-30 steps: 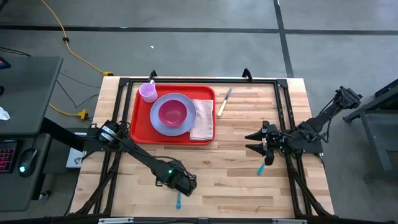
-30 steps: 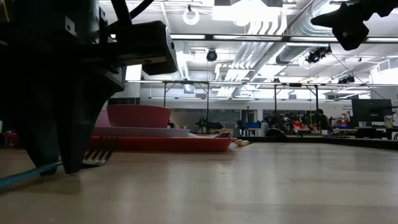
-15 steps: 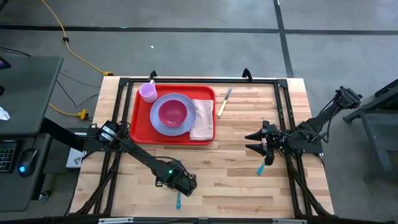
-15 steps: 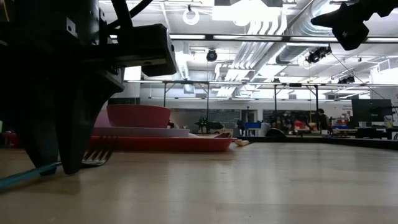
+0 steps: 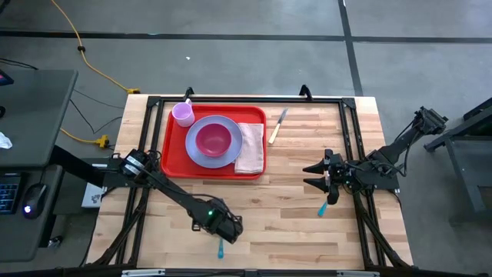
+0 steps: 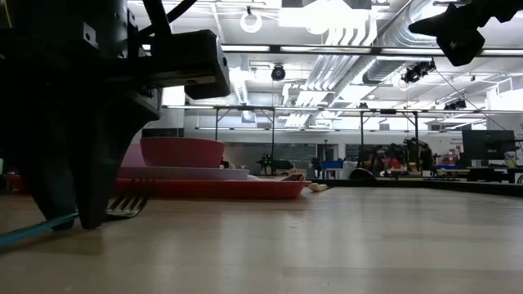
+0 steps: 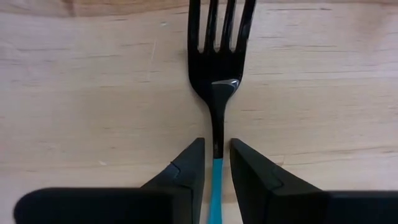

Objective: Set up tray
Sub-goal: Put the green fork on the brown napkin

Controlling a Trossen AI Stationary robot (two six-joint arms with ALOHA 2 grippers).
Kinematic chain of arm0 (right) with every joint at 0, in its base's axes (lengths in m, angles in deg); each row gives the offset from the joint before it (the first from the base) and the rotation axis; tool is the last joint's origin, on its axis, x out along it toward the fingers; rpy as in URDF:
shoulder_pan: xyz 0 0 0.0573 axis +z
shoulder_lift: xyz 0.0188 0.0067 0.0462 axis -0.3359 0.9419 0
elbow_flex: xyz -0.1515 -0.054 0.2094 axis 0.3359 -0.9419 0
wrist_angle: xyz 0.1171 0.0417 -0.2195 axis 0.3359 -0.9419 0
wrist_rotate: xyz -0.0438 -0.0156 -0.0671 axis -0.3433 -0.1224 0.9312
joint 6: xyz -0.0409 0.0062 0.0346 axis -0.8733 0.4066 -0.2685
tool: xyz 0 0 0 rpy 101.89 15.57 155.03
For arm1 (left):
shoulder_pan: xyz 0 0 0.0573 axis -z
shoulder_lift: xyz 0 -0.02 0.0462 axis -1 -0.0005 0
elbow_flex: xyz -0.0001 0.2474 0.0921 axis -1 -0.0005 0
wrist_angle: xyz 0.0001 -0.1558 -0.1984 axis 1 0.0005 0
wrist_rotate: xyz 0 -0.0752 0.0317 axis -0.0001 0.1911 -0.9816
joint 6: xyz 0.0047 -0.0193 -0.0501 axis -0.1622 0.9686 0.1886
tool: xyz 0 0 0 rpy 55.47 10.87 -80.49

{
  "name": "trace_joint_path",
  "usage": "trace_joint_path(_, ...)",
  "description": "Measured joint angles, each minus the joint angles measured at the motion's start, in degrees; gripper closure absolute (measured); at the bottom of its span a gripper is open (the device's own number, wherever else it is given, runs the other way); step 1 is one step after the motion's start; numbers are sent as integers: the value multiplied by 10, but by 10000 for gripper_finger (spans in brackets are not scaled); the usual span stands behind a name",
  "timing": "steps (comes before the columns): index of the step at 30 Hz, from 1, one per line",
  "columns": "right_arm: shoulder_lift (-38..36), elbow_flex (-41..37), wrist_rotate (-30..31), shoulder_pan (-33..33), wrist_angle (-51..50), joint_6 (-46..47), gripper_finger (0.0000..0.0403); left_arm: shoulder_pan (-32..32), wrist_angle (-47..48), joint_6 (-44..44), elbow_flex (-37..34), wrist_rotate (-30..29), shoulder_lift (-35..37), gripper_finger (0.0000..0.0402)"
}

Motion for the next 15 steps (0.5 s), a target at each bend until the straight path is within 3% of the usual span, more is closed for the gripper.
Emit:
trace_joint_path(9,0,0,0,0,0,0,222,0,6,0,0,-13,0,387)
trace_joint_path(15,0,0,0,0,0,-3,222,0,7,0,-1,-16,0,367)
